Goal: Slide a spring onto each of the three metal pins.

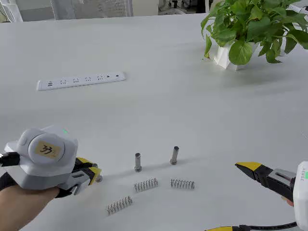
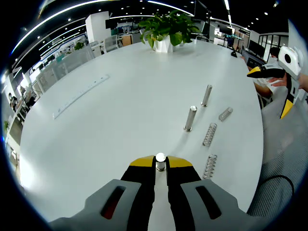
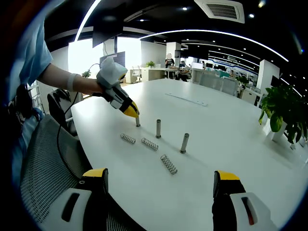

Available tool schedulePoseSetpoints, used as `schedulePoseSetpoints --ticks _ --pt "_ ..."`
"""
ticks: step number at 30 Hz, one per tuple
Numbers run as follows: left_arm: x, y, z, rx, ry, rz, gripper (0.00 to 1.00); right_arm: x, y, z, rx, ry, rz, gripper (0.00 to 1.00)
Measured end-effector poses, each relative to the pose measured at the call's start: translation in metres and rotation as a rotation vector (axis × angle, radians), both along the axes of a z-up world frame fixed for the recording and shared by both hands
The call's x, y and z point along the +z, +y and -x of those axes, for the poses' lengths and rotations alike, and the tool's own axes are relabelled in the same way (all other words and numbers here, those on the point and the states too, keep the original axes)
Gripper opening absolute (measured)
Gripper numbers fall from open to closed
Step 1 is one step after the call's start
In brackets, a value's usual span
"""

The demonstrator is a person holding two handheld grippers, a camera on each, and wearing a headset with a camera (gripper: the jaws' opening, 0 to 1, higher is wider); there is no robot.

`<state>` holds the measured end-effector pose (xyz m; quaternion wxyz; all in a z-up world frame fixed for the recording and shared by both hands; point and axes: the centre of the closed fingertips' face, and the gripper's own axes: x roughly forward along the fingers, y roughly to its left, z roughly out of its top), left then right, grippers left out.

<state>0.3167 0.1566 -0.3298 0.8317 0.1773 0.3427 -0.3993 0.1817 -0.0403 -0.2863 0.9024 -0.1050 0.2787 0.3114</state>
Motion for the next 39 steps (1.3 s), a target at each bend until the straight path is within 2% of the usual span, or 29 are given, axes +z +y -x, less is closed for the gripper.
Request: schedulePoseSetpoints --ticks 7,18,27,32,34,39 --pt "-0.009 0.002 0.001 0.005 0.013 -0.006 0.05 0.000 0.000 0.001 0.001 0.003 0.002 0.90" --pt "-0.016 0.003 0.003 0.013 0.016 -0.001 0.14 -0.001 0.000 0.001 0.003 0.005 0.005 0.90" --pt "-0.014 0.004 0.003 0.022 -0.002 0.030 0.39 -0.001 0.001 0.001 0.004 0.005 0.006 0.90" --pt "-0.012 0.002 0.007 0.000 -0.011 0.055 0.61 -0.002 0.001 0.001 0.005 0.007 0.007 0.91" --pt "-0.010 0.002 0.008 0.000 -0.026 0.064 0.68 -0.003 0.001 0.001 0.007 0.008 0.009 0.91" --pt "-0.009 0.000 0.015 -0.009 -0.007 0.101 0.84 -0.003 0.001 0.001 0.014 0.006 0.017 0.93"
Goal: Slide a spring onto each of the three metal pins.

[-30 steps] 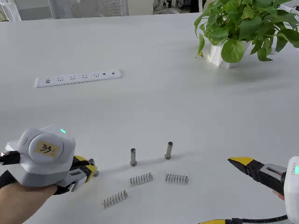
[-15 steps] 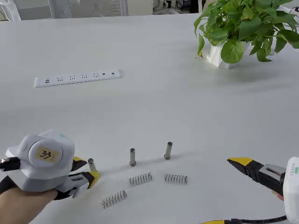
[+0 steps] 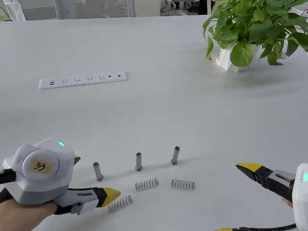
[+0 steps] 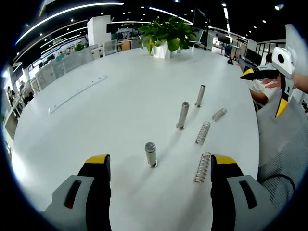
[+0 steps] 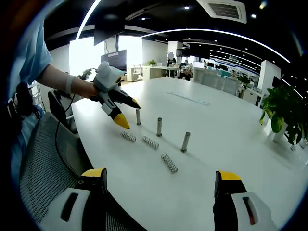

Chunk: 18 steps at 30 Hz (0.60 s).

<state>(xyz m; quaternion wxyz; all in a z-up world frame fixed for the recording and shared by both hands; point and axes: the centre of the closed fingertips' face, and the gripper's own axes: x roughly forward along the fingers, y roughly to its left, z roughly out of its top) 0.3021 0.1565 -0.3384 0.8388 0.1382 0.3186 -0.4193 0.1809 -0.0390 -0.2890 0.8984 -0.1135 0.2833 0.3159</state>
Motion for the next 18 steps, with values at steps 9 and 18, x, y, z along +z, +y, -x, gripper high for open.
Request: schedulePoseSetpoints --ticks 9,18 --pt "0.003 0.002 0.011 -0.026 0.013 0.012 0.99 0.000 -0.006 -0.002 -0.001 -0.001 0.016 0.99" --pt "0.009 0.010 0.020 -0.012 0.015 0.031 0.99 -0.002 -0.018 -0.007 0.007 0.008 0.036 0.99"
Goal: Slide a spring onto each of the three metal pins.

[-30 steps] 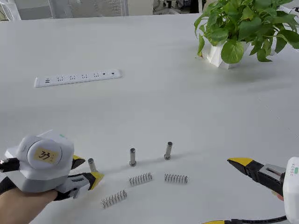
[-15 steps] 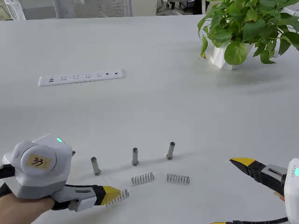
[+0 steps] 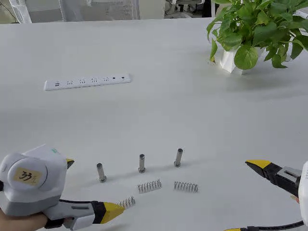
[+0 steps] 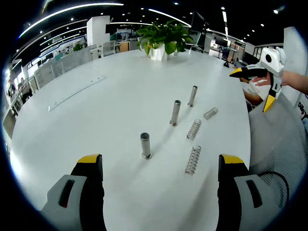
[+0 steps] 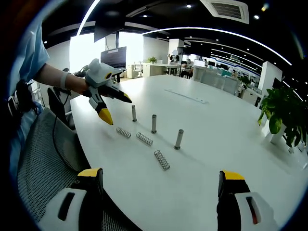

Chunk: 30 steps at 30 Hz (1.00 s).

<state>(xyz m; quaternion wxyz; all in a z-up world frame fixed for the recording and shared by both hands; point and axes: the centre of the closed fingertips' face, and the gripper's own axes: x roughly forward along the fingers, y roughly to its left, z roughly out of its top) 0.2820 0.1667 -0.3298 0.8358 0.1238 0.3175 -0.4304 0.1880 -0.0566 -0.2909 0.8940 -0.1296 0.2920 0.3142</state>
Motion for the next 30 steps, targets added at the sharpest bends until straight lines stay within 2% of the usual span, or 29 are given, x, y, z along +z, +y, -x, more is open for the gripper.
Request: schedulePoseSetpoints --ticks 4,18,23,30 --pt "0.005 0.004 0.006 0.003 -0.008 0.011 0.98 0.002 -0.006 -0.003 0.009 0.000 0.014 0.99" --pt "0.005 0.019 0.026 0.006 0.006 0.016 0.92 0.005 -0.017 -0.011 0.034 -0.004 0.041 0.99" --pt "0.006 0.017 0.035 -0.006 -0.001 0.023 0.86 0.005 -0.020 -0.011 0.037 -0.006 0.045 0.99" --pt "0.004 0.012 0.039 -0.017 -0.025 0.022 0.75 0.005 -0.023 -0.010 0.037 -0.005 0.048 0.99"
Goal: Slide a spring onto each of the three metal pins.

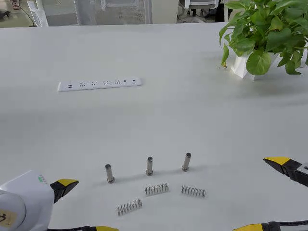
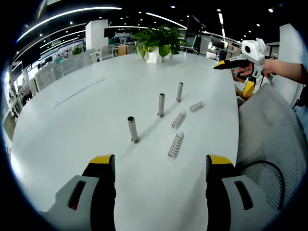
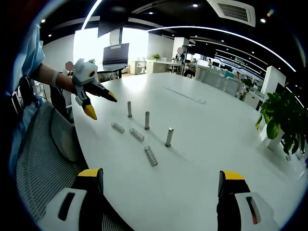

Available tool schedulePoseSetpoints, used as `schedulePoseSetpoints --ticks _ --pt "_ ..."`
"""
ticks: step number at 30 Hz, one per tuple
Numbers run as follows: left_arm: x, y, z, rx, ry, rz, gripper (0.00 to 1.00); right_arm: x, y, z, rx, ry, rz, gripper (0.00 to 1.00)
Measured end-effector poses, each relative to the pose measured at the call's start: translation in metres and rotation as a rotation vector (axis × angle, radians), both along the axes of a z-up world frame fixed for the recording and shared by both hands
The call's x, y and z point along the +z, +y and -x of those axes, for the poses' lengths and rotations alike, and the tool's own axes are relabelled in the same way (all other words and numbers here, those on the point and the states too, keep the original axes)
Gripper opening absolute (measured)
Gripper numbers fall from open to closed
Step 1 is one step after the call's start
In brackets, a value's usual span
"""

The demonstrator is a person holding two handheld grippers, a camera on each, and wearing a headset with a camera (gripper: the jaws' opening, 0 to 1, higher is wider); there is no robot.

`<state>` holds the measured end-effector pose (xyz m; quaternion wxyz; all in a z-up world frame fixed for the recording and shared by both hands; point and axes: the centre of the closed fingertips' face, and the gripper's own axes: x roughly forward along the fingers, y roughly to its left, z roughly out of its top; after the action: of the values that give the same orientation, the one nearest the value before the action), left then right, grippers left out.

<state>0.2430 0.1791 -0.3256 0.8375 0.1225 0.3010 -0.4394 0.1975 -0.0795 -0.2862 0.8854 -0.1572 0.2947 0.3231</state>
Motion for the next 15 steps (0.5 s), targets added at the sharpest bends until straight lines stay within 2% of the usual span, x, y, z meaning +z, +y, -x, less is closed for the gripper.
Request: schedulePoseSetpoints --ticks 3,7,13,15 --pt "-0.001 -0.004 0.000 -0.016 -0.010 -0.004 0.71 -0.001 -0.002 0.001 -0.004 0.002 0.006 0.99" --pt "-0.005 -0.009 -0.002 -0.035 -0.024 -0.014 0.59 -0.002 -0.003 0.002 -0.007 0.004 0.004 0.99" --pt "-0.013 -0.018 0.000 -0.090 -0.033 -0.054 0.45 -0.003 -0.005 0.003 -0.015 0.006 0.001 0.99" --pt "-0.019 -0.021 0.002 -0.117 -0.023 -0.076 0.43 -0.003 -0.005 0.004 -0.018 0.007 0.001 0.99"
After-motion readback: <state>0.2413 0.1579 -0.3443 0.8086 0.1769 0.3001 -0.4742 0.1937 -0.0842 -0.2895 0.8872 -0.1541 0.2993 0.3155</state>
